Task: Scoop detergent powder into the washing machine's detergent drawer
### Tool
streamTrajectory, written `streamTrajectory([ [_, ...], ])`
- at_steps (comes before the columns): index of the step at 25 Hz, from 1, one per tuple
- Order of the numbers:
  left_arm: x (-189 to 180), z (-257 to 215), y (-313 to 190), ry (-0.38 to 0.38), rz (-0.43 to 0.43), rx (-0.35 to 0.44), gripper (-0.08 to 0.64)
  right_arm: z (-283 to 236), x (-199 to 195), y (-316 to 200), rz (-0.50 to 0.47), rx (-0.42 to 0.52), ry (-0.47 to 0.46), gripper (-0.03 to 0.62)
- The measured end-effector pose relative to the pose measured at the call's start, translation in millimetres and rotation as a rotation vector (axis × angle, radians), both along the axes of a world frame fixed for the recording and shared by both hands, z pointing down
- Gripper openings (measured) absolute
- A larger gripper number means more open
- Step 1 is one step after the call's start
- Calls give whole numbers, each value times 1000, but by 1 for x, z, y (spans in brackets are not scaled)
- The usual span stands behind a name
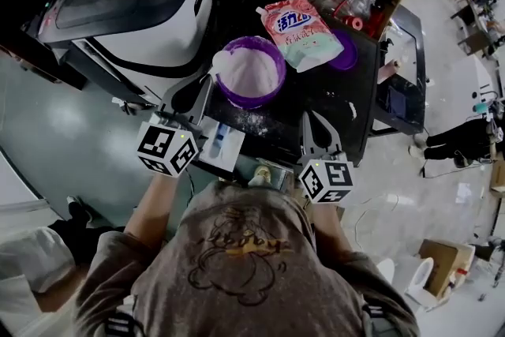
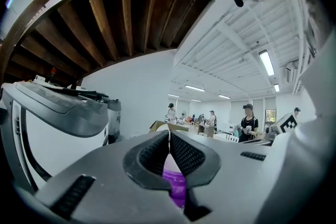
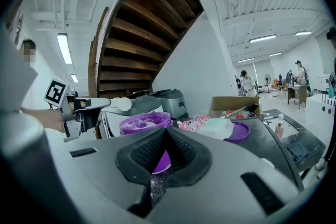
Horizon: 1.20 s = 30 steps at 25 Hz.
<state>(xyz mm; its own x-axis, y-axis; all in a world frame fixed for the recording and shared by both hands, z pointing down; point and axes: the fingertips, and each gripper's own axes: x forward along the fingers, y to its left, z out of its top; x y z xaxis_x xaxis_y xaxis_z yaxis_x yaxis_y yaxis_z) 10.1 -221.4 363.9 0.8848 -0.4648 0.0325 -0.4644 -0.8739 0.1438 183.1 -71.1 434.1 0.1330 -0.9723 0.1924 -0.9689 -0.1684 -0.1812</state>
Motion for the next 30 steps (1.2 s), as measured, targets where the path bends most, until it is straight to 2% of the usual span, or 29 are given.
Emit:
streamTrajectory([
  [7, 30, 0, -14, -87, 44, 33, 23, 1, 15, -15, -56, -3, -10, 2],
  [12, 45, 6, -26, -154, 96, 19, 23, 4, 20, -24, -85, -3, -23, 2],
  [30, 105, 46, -34, -500, 417, 49, 23, 11, 32, -35, -96, -12, -31, 2],
])
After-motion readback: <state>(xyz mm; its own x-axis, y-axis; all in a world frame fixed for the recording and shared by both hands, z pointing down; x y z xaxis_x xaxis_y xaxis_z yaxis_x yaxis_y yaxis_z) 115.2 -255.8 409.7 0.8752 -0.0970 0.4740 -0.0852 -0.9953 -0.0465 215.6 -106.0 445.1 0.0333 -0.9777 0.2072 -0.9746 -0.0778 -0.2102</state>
